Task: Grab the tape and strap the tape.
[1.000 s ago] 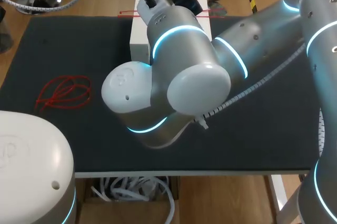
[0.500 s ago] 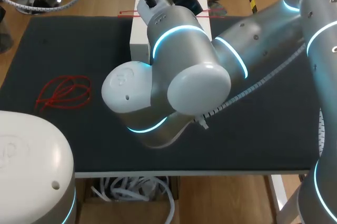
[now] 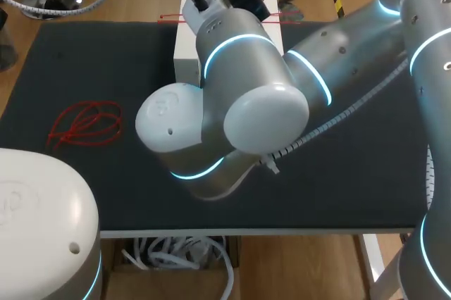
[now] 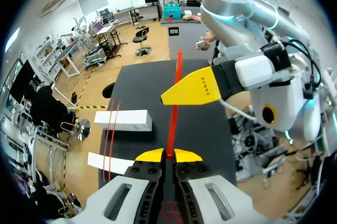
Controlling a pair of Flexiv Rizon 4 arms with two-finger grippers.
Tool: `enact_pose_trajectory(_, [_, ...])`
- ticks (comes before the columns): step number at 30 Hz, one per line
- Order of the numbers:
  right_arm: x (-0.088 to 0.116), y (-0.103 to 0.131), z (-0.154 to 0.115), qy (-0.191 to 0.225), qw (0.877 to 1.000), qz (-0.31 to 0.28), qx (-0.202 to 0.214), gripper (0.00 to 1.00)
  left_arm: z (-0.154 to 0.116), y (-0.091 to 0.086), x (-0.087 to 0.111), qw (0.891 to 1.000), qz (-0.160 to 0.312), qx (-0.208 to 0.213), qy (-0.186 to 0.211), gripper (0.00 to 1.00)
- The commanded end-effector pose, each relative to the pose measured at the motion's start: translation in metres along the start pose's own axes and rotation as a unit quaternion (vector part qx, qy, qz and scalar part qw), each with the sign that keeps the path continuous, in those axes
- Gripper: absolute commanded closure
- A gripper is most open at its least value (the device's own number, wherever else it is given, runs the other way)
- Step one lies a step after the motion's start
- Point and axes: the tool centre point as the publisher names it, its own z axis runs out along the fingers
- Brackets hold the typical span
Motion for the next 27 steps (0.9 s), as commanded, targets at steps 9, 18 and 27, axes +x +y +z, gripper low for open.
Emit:
enact_pose_trajectory(9, [0.0, 0.006, 0.006, 0.012, 1.0, 0.001, 0.005, 1.0, -0.001, -0.001, 0.0, 1.0, 0.0, -0.002, 0.001, 1.0])
enact_pose_trajectory(18, [0.001, 0.012, 0.009, 0.017, 1.0, 0.001, -0.001, 1.0, -0.001, -0.001, 0.0, 1.0, 0.0, -0.002, 0.001, 1.0])
enact_pose_trajectory(27, [0.001, 0.013, 0.011, 0.022, 1.0, 0.003, -0.003, 1.0, -0.001, -0.001, 0.0, 1.0, 0.0, -0.002, 0.001, 1.0])
